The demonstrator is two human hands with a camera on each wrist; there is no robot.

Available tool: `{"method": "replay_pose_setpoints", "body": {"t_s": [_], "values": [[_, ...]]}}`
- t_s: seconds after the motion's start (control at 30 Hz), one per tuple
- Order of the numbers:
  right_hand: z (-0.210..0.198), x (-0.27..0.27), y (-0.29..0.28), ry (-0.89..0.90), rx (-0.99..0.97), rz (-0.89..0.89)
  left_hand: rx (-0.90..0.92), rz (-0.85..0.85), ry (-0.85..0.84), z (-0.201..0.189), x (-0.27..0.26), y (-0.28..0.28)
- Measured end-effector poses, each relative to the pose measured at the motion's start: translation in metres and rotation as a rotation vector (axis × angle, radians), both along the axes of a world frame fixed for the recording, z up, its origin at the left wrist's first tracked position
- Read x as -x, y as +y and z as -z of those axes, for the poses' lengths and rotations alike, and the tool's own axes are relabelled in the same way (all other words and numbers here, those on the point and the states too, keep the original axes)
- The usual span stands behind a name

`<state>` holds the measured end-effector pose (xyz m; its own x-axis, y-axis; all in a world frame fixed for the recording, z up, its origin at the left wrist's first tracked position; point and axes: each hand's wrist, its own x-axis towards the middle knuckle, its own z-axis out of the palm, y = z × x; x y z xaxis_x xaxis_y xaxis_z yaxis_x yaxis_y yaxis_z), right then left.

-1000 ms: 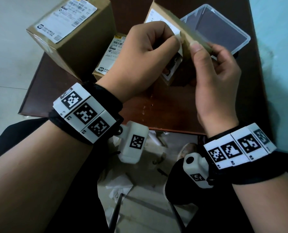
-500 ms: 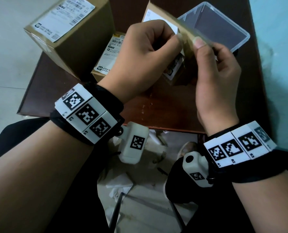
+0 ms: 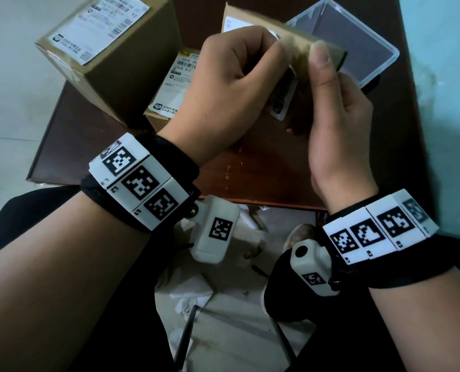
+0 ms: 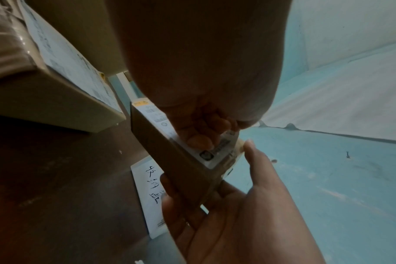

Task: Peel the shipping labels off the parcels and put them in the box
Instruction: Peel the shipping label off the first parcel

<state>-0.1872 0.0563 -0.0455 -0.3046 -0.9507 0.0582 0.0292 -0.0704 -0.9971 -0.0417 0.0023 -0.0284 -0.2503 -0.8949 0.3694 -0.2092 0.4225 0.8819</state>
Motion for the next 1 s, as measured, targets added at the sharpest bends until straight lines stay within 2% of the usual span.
{"method": "replay_pose_setpoints", "body": {"t_s": [0.2,0.3,0.6,1.0], "values": [[0.0021,0.0002,-0.0012,0.033,-0.012,-0.027,-0.075,0.049,-0.086,0.0027,0.004,0.0033],[0.0034,0.0018,-0.0004,0.059,-0.024,-0.02,-0.046,0.029,-0.144,0.0049,0.0038,-0.0004],[0.0039,0.0003,-0.0001,0.08,0.01,-0.031,-0.045,0.026,-0.078,0.0026,-0.0004,-0.0034],[0.0022,-0.0004,0.0012,0.06,0.027,0.009,-0.014,0.03,-0.101,0.0018,-0.0016,-0.0019]]}}
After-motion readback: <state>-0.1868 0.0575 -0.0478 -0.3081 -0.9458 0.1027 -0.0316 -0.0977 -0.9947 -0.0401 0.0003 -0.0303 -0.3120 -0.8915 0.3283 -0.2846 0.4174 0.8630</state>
